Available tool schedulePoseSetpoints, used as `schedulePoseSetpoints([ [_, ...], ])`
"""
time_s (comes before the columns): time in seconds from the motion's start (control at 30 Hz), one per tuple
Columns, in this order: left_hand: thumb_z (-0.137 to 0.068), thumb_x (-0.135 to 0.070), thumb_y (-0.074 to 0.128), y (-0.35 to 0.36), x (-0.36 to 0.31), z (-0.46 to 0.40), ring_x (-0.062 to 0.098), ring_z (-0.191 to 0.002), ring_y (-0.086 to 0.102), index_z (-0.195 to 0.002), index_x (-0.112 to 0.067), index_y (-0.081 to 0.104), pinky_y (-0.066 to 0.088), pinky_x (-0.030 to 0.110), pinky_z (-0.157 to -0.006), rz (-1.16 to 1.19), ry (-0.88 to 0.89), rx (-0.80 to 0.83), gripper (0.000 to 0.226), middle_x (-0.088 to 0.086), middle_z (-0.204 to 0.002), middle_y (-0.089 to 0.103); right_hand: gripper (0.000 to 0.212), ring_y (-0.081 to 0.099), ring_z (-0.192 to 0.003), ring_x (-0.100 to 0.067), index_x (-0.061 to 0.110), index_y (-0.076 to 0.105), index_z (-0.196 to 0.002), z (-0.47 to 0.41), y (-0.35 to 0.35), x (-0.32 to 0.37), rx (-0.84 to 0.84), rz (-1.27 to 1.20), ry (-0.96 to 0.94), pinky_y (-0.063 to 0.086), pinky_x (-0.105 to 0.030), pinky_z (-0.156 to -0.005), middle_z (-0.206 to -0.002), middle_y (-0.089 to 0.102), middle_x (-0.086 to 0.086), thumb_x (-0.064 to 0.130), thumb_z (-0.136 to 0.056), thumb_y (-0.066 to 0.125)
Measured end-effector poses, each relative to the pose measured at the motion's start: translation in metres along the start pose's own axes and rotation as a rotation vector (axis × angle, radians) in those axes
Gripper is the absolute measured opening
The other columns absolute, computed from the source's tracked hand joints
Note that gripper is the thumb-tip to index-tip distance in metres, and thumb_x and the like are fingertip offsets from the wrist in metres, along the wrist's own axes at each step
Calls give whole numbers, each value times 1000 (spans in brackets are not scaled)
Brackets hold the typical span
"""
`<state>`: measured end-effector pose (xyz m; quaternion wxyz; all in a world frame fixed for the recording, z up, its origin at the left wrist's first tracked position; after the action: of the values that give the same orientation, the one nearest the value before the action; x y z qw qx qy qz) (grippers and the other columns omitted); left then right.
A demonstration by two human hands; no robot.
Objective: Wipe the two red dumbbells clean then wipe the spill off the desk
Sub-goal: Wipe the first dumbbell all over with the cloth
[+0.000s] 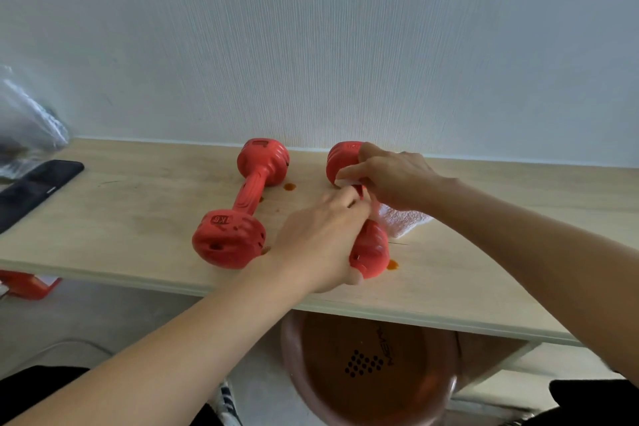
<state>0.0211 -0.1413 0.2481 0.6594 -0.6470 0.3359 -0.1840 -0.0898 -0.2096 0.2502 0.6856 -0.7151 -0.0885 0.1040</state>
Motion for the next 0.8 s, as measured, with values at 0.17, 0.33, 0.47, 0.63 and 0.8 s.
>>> schedulePoseSetpoints([
  [0.17,-51,-36,87,0,7,-1,9,-95,51,-114,-29,56,47,31,-81,235,-40,-19,71,-21,-99,42,33,54,-98,-21,58,42,-126,9,-3,-7,57,-66,-21,44,-36,-74,-117,42,8,40,-99,33],
  [0.33,-43,-36,92,15,29,16,-3,-94,51,-101,-38,57,42,16,-83,563,-108,-185,68,-21,-99,51,34,53,-94,-20,53,46,-127,24,-3,2,50,-188,-110,42,-35,-78,-101,42,7,38,-98,38],
  [0.47,-41,-39,92,27,43,28,-6,-101,52,-102,-42,54,43,8,-80,737,-167,-283,72,-21,-107,56,42,44,-86,-9,50,46,-129,51,-4,26,157,-239,-258,39,-31,-75,-100,44,6,23,-96,43],
  [0.63,-41,-32,94,30,42,32,-1,-98,56,-101,-35,58,50,19,-77,814,-189,-279,70,-17,-103,60,36,50,-91,-15,55,47,-125,24,-9,16,46,-152,-125,37,-32,-71,-98,42,10,42,-95,34],
  [0.8,-41,-33,94,28,46,31,1,-94,58,-97,-34,58,52,24,-78,816,-192,-271,67,-18,-98,62,31,54,-97,-24,53,50,-123,2,-2,9,-27,-140,-62,42,-37,-74,-101,42,9,40,-97,40],
])
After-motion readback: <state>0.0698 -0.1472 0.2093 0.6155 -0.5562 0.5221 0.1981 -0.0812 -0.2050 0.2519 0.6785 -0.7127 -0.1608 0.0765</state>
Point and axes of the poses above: each hand's wrist, its own z-axis away from the middle knuckle, its own y-axis out of the palm, x = y × z, the point moved 6 cm from there along -z, towards the middle knuckle
